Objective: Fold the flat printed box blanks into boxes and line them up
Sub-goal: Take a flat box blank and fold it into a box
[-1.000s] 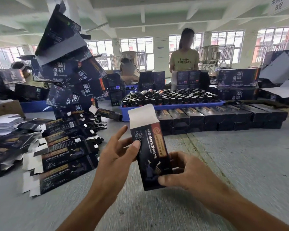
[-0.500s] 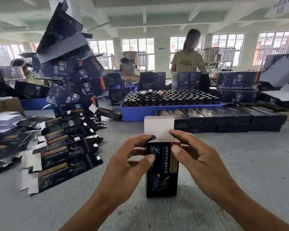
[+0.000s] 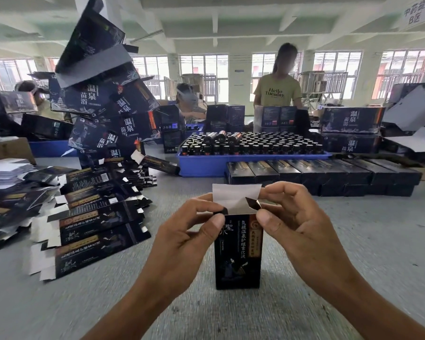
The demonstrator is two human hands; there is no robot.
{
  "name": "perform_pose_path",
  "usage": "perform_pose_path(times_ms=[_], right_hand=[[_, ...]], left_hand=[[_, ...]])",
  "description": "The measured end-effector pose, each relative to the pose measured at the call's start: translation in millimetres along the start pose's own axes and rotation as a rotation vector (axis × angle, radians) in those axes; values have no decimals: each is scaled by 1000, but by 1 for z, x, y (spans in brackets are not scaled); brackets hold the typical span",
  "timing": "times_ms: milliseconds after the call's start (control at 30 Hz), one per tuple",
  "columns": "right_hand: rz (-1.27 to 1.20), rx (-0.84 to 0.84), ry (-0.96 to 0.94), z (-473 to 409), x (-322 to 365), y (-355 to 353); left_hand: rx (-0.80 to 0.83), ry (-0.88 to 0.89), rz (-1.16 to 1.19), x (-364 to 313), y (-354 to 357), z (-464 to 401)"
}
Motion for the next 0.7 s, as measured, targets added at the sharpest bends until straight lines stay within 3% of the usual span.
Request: perform_pose_path(times_ms=[400,700], right_hand=[[53,-38,-34,2,7,1],[46,-78,-46,2,8,-1]], left_hand=[[6,-5,-26,-2,1,0],[-139,-10,29,0,-1,2]])
Point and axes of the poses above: each hand's wrist, its own z-axis away from the middle knuckle, its own y-axis out of the palm, x = y × z, the point moved 7 cm from there along -z, towards the middle knuckle, and after that the axes turned 2 degrees about -y, right-handed, at the moved point
